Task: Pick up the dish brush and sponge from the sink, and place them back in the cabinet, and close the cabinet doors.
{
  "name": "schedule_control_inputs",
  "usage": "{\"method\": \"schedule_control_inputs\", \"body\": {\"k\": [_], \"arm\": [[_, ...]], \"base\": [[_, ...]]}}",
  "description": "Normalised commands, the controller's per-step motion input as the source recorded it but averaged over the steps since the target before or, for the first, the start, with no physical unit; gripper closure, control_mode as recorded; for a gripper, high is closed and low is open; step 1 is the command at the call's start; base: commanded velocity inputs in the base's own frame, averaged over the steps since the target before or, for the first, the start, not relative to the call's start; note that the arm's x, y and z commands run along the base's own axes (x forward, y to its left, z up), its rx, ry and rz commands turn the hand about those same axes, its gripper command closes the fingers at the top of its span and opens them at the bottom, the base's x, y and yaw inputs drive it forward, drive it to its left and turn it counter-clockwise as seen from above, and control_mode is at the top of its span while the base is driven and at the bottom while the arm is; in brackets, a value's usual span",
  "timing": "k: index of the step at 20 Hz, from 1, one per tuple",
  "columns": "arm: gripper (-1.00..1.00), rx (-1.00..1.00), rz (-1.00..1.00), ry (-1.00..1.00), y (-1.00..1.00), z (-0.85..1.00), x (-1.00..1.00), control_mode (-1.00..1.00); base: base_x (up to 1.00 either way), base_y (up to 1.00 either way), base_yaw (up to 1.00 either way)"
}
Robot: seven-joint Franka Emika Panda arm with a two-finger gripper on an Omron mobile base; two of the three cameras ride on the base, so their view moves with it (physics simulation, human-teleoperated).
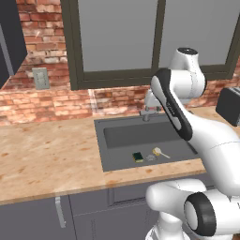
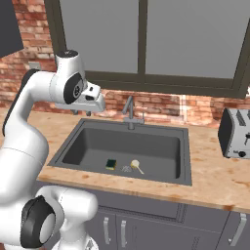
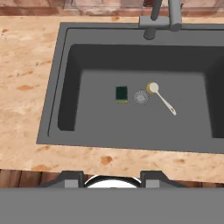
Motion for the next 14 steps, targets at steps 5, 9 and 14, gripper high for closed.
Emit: {"method": "schedule_control_inputs", "body": {"k": [5, 9, 14], "arm": [[-1.00, 0.00, 0.00, -0.03, 0.00, -0.01, 0.00, -1.00], [-1.00, 0.00, 0.00, -0.04, 0.00, -0.01, 0.00, -1.00], [-1.00, 0.00, 0.00, -0.02, -0.13, -0.01, 0.03, -1.00]], "base": [[0.00, 0.00, 0.00], [0.00, 0.00, 0.00], [0.00, 0.00, 0.00]]}}
